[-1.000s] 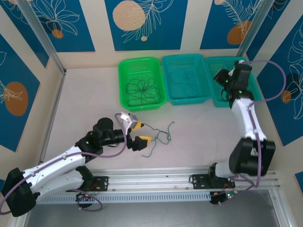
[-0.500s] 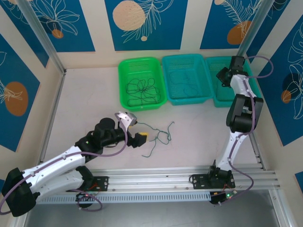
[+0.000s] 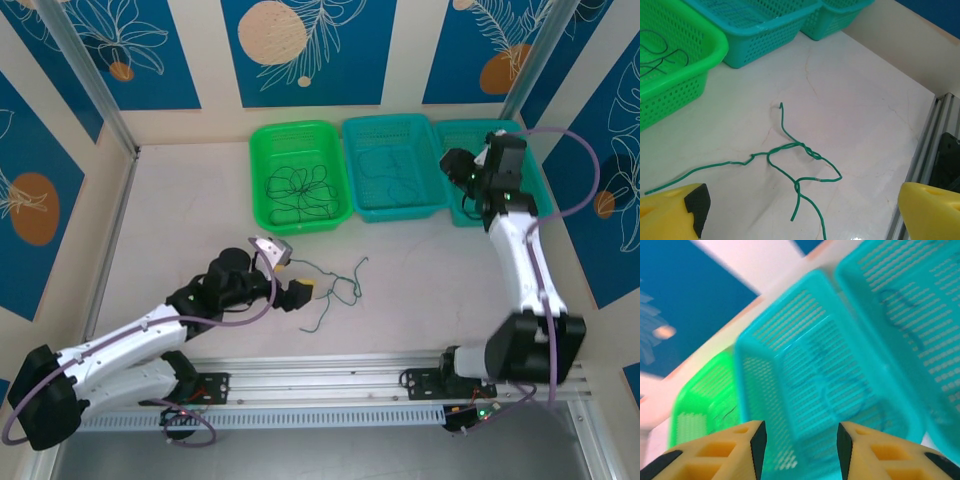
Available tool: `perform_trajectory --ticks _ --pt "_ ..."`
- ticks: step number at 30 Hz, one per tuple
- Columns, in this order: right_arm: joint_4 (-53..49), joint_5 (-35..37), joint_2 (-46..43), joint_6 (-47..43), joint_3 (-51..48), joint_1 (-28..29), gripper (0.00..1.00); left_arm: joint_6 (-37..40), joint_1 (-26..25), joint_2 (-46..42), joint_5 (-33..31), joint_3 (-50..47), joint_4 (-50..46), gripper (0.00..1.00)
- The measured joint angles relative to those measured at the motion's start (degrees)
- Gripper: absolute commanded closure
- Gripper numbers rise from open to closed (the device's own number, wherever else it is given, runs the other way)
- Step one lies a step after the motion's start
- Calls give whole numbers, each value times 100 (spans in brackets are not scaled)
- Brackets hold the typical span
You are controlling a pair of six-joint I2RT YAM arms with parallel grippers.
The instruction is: Untangle the cables
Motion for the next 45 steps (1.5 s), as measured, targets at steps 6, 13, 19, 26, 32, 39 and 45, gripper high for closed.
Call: perform_trajectory --ticks 6,13,19,26,32,39,45 --pt "-308 -649 -1399 -52 -1073 1307 57 -664 0 522 -448 101 -138 2" --pt "-697 -763 -1484 -306 -1917 3484 55 -1593 0 1119 -876 219 -258 2" --pt "-758 -636 -437 -780 -2122 4605 55 -1952 0 1268 -964 229 -260 2" --pt "-442 -678 883 -1045 -2124 4885 73 -2052 0 1268 -966 229 -286 2" --pt "-367 -800 1224 -1176 -2072 4911 99 -2188 2 1342 -968 229 -420 3" --pt "192 -1285 669 -1182 -2232 4916 100 -2682 7 1729 -986 271 -374 4" --pt "584 -1668 269 -1113 -2562 4916 100 -2964 7 2229 -962 411 -184 4"
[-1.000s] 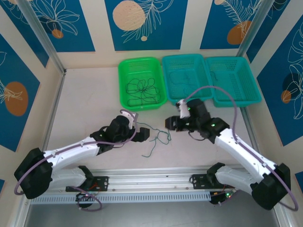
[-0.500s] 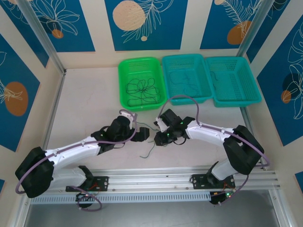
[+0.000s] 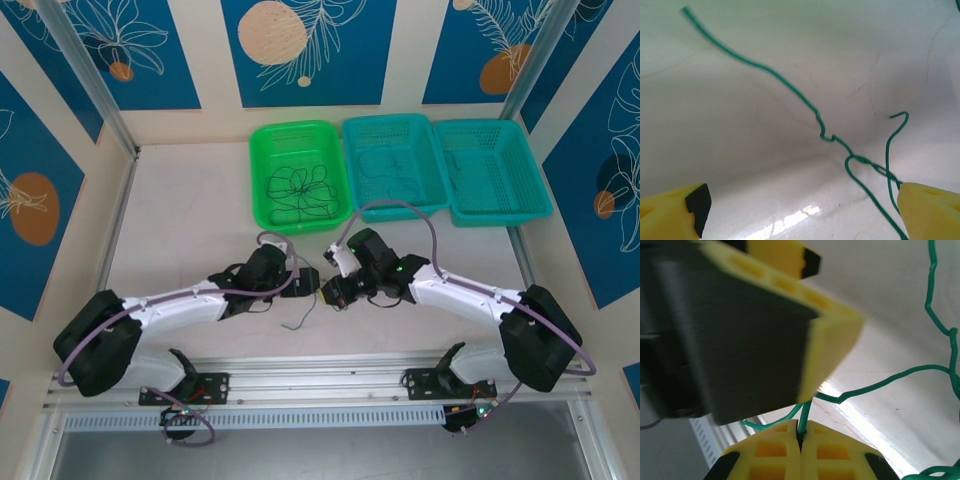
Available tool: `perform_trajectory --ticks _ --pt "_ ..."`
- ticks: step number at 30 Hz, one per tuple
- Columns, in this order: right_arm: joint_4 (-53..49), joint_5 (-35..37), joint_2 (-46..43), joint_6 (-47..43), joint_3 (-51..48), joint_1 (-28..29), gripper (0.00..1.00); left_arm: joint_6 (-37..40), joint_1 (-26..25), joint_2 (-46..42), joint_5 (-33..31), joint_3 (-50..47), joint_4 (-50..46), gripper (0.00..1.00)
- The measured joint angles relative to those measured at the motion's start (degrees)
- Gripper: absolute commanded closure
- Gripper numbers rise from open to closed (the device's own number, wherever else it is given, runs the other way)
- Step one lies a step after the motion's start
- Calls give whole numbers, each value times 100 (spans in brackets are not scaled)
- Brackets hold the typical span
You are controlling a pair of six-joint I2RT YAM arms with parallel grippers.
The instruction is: Untangle the cables
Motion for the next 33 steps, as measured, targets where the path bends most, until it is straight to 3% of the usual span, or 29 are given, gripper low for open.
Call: perform_trajectory --ticks 5,10,18,20,26,33 --pt "337 -452 -374 105 -269 0 100 -372 26 420 22 26 391 7" --pt "708 -846 -708 170 -328 0 100 -793 39 828 20 31 529 23" --pt "931 -1147 -1169 229 -372 0 100 -1292 149 916 -90 -68 807 88" --pt "929 -1102 -1261 234 -407 -2 100 -1316 166 905 -111 -83 837 100" --pt "940 -708 -1897 398 -721 -304 100 -1209 168 570 -197 -229 831 100" --pt "490 -282 -3351 706 -1056 -1648 100 -1204 184 -221 -479 -503 863 100"
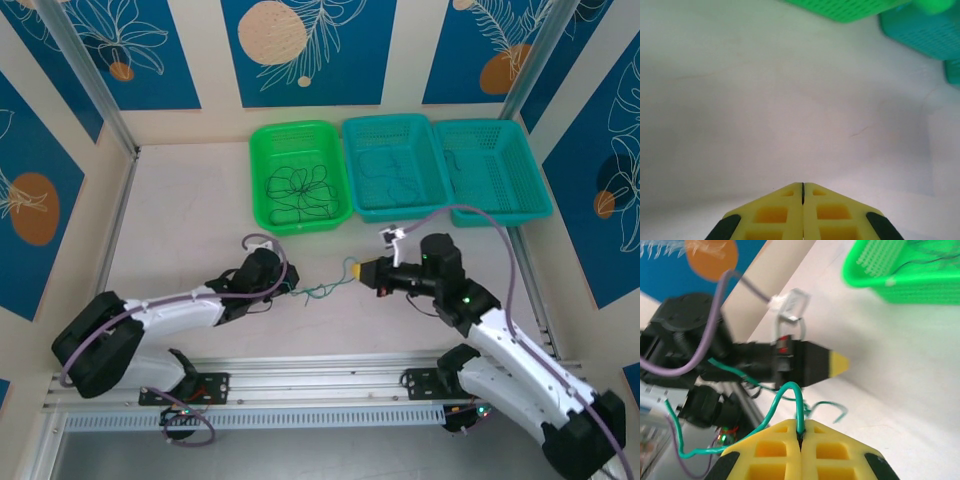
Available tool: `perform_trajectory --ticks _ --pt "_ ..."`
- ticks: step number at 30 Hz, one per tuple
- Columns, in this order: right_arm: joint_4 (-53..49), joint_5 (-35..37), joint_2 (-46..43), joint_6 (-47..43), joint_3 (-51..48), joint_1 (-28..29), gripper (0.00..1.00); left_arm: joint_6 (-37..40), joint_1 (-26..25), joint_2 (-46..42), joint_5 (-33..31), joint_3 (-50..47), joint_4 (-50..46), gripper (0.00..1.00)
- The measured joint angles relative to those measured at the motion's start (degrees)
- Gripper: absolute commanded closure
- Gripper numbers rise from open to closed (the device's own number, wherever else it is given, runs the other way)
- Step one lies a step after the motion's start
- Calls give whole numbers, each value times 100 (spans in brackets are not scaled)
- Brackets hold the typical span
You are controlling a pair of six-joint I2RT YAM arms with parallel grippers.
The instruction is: Untangle the cables
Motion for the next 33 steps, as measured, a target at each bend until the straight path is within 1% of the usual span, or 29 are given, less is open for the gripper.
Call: perform_trajectory --ticks 3,6,8,17,19,21,24,26,29,33 --pt "-457 74 -562 155 -79 -739 100 0 57 -278 -15 -15 116 100" --pt "-787 146 -955 400 -142 -1325 100 0 111 -442 -17 -66 179 100" --pt "-933 118 -1084 586 -238 -1598 100 0 118 -516 -15 -109 227 100" --pt "-1613 -201 -828 1296 -365 -2592 100 52 201 -872 -11 -271 214 100" --pt "-1788 -42 -800 1375 -306 -3038 100 173 337 -1032 -83 -369 9 100" --pt "-1910 90 -791 1434 -197 -3648 100 262 599 -1200 -201 -546 -286 100" --pt "-1985 417 -789 1491 -24 -4367 100 452 894 -1408 -426 -765 -793 100" --pt "-2044 629 -782 1532 103 -4594 100 540 1036 -1528 -518 -868 -1080 100" --pt "-2081 791 -774 1589 232 -4671 100 649 1141 -1655 -575 -898 -1353 100" --pt "-2065 824 -763 1720 299 -4780 100 752 1239 -1777 -597 -911 -1451 100"
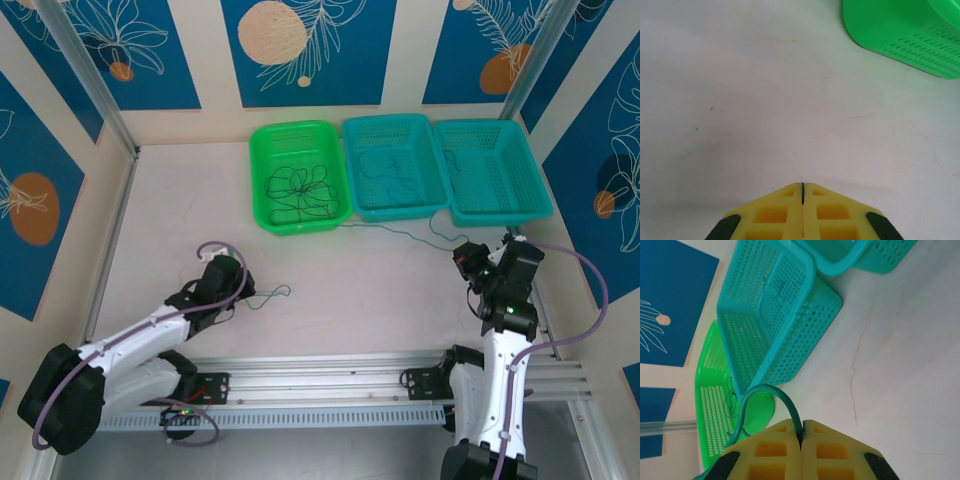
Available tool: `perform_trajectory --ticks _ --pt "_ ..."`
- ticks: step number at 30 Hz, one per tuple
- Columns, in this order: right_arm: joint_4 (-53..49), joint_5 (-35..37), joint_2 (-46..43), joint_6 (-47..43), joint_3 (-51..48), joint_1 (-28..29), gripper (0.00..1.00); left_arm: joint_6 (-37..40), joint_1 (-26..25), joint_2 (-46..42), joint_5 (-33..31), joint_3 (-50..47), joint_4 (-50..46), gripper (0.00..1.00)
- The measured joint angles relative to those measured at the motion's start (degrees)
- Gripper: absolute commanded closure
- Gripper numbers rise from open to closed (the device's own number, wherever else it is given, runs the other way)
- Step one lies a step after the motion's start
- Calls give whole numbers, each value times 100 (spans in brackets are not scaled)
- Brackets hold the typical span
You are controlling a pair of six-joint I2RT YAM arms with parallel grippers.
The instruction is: Untangle the cables
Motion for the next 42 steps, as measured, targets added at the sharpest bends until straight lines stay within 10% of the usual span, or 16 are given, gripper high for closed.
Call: perform_trajectory --ticks 5,11,18,29,42 --pt "208 -461 103 267 4 -9 100 216 15 -4 39 -101 127 93" --pt "299 -866 122 625 286 59 100 566 24 345 186 -114 461 54" --pt "706 -800 149 1099 914 131 100 767 31 494 284 -46 560 34" --pt "1008 -378 1019 1412 1766 -33 100 1150 28 -927 352 463 35 30" --pt "2015 579 3237 1902 2116 -787 100 2114 -752 -243 1589 2094 -387 29"
